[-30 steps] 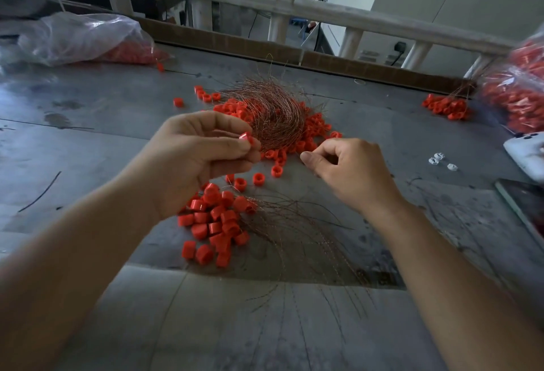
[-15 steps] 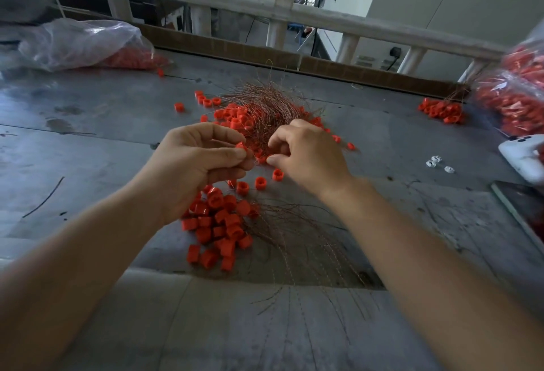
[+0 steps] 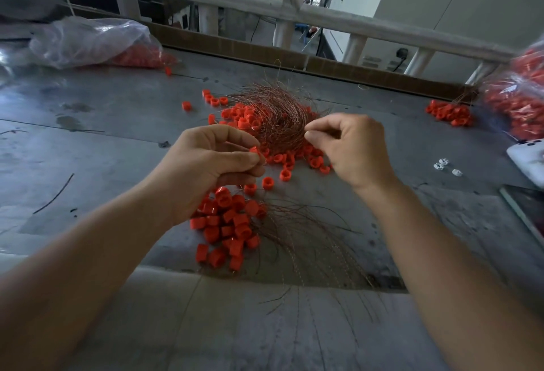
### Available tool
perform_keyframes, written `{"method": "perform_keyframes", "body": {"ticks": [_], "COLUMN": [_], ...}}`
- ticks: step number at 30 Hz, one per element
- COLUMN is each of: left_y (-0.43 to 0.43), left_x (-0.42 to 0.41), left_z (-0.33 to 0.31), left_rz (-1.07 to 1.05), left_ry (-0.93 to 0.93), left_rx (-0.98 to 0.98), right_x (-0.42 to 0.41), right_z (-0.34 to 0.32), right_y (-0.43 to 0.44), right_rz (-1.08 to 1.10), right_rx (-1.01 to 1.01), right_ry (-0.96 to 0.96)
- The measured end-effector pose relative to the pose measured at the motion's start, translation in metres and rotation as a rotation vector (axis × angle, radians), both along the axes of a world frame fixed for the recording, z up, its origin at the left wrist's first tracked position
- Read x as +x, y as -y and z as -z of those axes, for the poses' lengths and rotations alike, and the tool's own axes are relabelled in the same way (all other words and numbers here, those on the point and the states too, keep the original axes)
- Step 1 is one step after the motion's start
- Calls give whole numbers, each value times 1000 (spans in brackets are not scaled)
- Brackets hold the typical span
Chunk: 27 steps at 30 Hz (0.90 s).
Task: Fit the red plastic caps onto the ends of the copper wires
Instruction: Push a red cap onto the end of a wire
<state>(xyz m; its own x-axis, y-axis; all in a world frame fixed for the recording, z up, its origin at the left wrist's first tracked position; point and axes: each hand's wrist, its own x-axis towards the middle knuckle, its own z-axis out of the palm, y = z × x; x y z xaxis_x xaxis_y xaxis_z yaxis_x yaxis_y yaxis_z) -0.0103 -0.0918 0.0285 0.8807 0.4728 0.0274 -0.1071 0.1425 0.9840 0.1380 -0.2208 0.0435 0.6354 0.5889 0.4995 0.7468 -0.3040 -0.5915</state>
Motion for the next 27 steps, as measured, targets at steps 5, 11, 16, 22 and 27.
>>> {"method": "perform_keyframes", "body": {"ticks": [5,11,16,22,27], "left_y": [4,16,20,22,22], "left_x": [-2,-1,-2,-1,-3], "left_z": [-1,-1,0,1,0], "left_rz": [-27,-7,4,-16,-5], "left_ry": [24,92,115,118,152], "left_rx": [165,706,788,863,797], "right_x": [1,-37,-50,-48,-48], "right_z": [-27,-19,-13,-7,-9], "right_y": [16,17,13,13,13], "right_rz": [-85,-343,-425,-386,-398], "right_rx": [255,235,257,141,246], "right_ry": [-114,-206,-236,-235,-192]}}
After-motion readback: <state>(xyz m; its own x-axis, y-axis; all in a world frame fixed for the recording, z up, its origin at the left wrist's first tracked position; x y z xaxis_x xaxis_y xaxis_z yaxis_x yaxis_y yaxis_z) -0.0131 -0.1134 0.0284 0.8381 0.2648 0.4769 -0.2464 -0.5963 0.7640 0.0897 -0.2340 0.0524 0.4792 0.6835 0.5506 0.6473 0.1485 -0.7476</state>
